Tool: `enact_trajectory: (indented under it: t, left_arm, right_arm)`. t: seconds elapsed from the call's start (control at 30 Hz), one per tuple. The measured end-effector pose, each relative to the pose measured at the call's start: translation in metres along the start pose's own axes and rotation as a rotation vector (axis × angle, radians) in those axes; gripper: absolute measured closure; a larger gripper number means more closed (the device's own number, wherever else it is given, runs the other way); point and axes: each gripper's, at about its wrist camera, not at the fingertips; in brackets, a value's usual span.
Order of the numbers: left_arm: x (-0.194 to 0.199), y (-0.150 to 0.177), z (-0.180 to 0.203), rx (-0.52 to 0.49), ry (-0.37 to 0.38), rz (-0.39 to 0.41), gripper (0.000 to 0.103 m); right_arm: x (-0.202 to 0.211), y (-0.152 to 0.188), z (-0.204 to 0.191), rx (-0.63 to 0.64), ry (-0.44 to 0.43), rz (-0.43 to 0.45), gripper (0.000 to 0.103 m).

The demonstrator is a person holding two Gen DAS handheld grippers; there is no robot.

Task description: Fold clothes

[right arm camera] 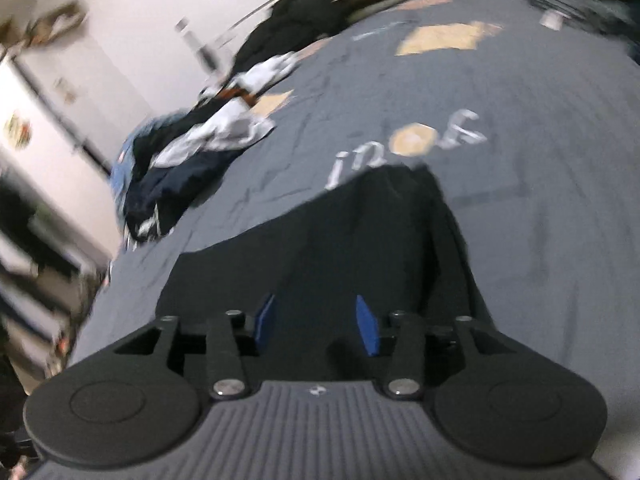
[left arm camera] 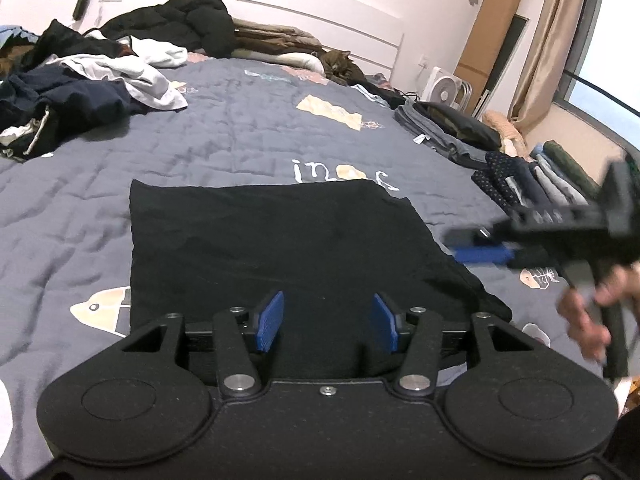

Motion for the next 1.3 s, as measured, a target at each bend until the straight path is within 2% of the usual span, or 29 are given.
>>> enact_trajectory:
  t: [0.07, 0.17, 0.37, 0.57, 0.67, 0.8, 0.9, 0.97, 1.07, 1.1, 1.17, 1.3]
  left_arm:
    - [0.001, 0.001, 0.003, -0.018, 0.0, -0.001, 0.054]
    - [0.003, 0.003, 0.009, -0.057, -0.006, -0.005, 0.053]
    - [0.002, 0.01, 0.016, -0.115, -0.024, -0.026, 0.052]
    - [0.013, 0.014, 0.01, -0.195, -0.061, -0.036, 0.052]
    - [0.026, 0.011, -0.011, -0.141, -0.117, -0.014, 0.052]
    - [0.045, 0.009, -0.046, 0.022, -0.182, 0.026, 0.049]
    - [0.052, 0.01, -0.063, 0.116, -0.209, 0.026, 0.049]
    - [0.054, 0.011, -0.065, 0.134, -0.207, 0.021, 0.049]
    - [0.058, 0.012, -0.063, 0.146, -0.185, 0.022, 0.049]
    - [0.059, 0.012, -0.061, 0.134, -0.182, 0.022, 0.049]
    - [0.06, 0.013, -0.05, 0.028, -0.205, 0.01, 0.049]
    - [0.053, 0.034, -0.004, -0.405, -0.3, -0.031, 0.049]
  right_arm:
    - [0.016, 0.018, 0.003, -0.041, 0.052, 0.049, 0.058]
    - [0.028, 0.031, 0.003, -0.01, 0.123, 0.071, 0.058]
    - [0.022, 0.041, 0.009, -0.009, 0.053, 0.016, 0.058]
    - [0.011, 0.049, 0.018, -0.063, 0.037, -0.013, 0.058]
    - [0.005, 0.052, 0.024, -0.113, 0.026, -0.011, 0.058]
    - [0.006, 0.057, 0.03, -0.195, -0.017, 0.015, 0.064]
    - [0.003, 0.057, 0.038, -0.301, -0.087, -0.002, 0.076]
    - [0.004, 0.058, 0.04, -0.33, -0.1, 0.008, 0.09]
    - [0.011, 0.057, 0.039, -0.348, -0.099, 0.041, 0.095]
    - [0.014, 0.056, 0.038, -0.356, -0.103, 0.046, 0.095]
    - [0.021, 0.055, 0.031, -0.328, -0.101, 0.057, 0.096]
    - [0.027, 0.053, 0.018, -0.187, -0.019, 0.063, 0.096]
Point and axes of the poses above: each gripper's, at about its wrist camera, not at the fingertips, and x roughly against the way its jaws point, z to its right, y to its underside, and after that the axes turned 5 degrees about -x, right-handed
